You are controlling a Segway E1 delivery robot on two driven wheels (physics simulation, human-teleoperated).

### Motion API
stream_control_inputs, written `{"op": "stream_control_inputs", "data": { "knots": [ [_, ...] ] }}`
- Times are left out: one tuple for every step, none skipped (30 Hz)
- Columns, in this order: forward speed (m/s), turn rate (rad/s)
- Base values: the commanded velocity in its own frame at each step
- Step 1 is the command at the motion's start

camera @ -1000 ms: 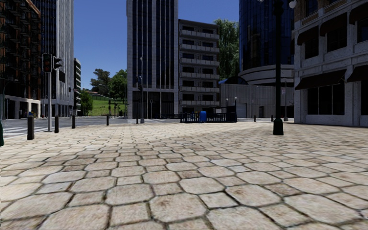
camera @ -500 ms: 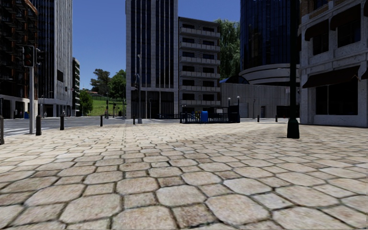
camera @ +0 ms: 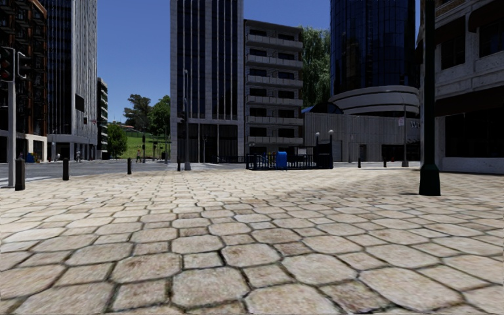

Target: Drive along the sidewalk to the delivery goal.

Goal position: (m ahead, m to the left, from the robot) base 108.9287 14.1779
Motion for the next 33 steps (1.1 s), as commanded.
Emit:
{"op": "stream_control_inputs", "data": {
  "knots": [
    [1.99, 0.0],
    [1.99, 0.0],
    [1.99, 0.0],
    [1.99, 0.0],
    [1.99, 0.0],
    [1.99, 0.0],
    [1.99, 0.0],
    [1.99, 0.0],
    [1.99, 0.0],
    [1.97, 0.0],
    [1.93, 0.0],
    [1.93, 0.0],
    [1.93, 0.0],
    [1.93, 0.0],
    [1.93, 0.0],
    [1.93, 0.0],
    [1.93, 0.0],
    [1.94, 0.0],
    [1.94, 0.0],
    [1.95, 0.0],
    [1.96, 0.0],
    [1.97, 0.0],
    [1.97, 0.0],
    [1.97, 0.0],
    [1.97, 0.0],
    [1.97, 0.0],
    [1.97, 0.0],
    [1.97, 0.0],
    [1.97, 0.0],
    [1.97, 0.0],
    [1.97, 0.0],
    [1.97, 0.0],
    [1.97, 0.0]
  ]
}}
